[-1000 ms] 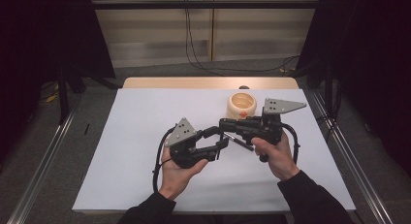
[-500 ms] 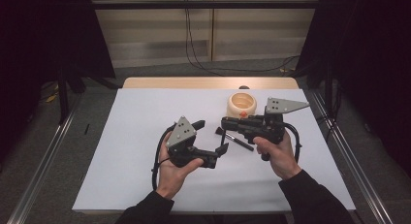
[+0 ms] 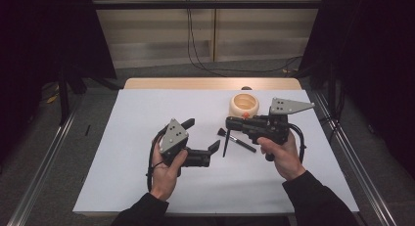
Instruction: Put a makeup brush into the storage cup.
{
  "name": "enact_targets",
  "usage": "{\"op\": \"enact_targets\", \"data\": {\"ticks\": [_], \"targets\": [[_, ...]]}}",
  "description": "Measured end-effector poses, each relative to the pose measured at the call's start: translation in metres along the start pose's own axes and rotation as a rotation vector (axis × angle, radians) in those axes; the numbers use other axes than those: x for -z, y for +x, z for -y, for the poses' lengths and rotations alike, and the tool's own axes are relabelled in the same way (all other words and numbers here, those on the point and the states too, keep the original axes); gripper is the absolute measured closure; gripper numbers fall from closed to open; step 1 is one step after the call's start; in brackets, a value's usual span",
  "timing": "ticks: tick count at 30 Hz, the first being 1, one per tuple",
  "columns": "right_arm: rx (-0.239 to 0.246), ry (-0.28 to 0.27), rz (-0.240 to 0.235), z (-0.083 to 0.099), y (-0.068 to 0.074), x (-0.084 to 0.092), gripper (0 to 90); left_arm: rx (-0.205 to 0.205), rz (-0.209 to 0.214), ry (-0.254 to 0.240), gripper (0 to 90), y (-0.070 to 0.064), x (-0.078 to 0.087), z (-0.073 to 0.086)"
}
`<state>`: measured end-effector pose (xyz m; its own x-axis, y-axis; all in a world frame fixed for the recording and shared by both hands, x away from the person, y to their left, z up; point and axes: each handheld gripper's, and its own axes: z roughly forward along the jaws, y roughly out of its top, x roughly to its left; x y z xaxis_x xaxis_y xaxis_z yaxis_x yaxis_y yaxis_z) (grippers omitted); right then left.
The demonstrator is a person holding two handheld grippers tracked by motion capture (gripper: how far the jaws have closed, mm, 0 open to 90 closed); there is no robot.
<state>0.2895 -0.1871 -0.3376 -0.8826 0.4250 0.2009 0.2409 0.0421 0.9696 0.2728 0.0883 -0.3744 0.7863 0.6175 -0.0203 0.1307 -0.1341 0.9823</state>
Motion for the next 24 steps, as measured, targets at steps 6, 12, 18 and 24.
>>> {"op": "enact_targets", "data": {"ticks": [6,12,18,24], "targets": [[0.000,-0.004,0.008,0.000,-0.001,0.002,84.7,0.006,-0.035,-0.016,0.9,0.006,0.008,0.006],[0.000,-0.005,0.014,0.000,-0.002,0.004,84.7,-0.005,-0.056,-0.032,1.0,0.014,0.020,0.007],[0.006,-0.006,0.025,0.000,-0.003,0.005,84.7,0.015,-0.087,-0.026,0.8,0.022,0.032,0.015],[0.013,-0.002,0.043,0.001,-0.006,0.006,84.7,0.013,-0.128,-0.013,0.9,0.027,0.046,0.028]]}}
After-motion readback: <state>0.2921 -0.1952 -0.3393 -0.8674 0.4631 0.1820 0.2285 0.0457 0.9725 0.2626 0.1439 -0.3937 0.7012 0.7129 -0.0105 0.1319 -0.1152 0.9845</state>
